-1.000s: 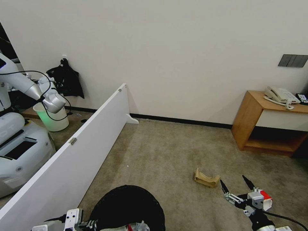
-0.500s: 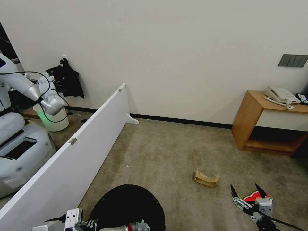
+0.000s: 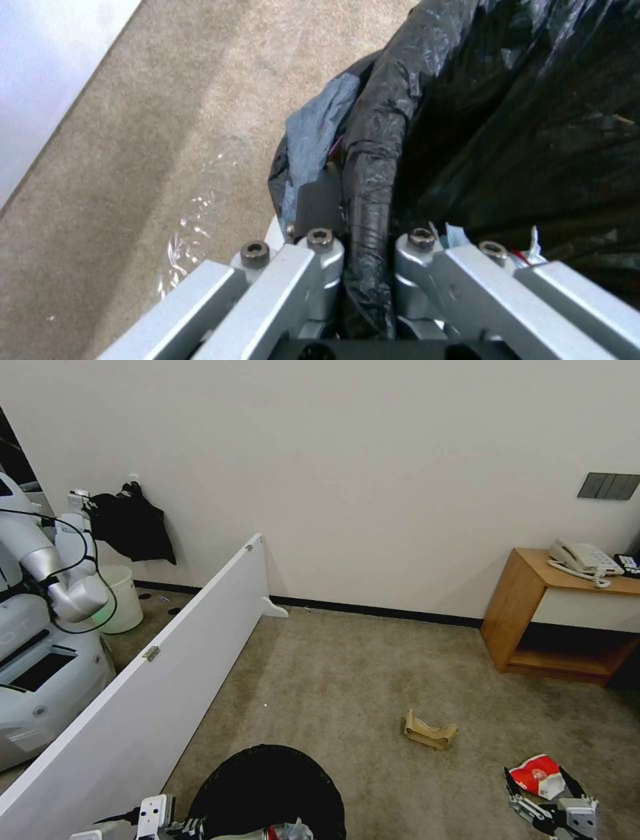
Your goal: Pick up the trash bin, then pick up the garbage from the floor and place it into the trash bin.
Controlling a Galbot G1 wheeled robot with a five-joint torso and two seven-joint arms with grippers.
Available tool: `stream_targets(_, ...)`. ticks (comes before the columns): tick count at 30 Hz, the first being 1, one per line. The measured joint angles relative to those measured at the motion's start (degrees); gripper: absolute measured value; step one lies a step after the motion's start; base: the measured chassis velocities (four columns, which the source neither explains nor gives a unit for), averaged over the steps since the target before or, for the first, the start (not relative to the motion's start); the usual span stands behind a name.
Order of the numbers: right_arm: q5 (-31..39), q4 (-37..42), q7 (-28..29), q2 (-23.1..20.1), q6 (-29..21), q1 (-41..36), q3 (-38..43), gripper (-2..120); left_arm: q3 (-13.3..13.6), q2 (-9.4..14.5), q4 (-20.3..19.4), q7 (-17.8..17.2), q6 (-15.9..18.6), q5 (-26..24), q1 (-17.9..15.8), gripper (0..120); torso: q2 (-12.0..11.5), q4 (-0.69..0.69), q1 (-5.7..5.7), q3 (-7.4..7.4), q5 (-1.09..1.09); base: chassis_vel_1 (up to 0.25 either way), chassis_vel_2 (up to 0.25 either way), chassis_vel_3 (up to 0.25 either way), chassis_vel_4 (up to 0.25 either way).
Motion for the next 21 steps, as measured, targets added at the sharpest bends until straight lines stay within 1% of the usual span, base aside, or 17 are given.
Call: stream_targets(21,1.2,-1.1,-0.5,-0.4,-0.2,1.1,1.1,100,-0.2,0.1,0.0,0.1,0.0,-0.5,-0.4,3,0.0,0.0,0.0,0.0,-0.01,0.0,0.0,0.0,0.0)
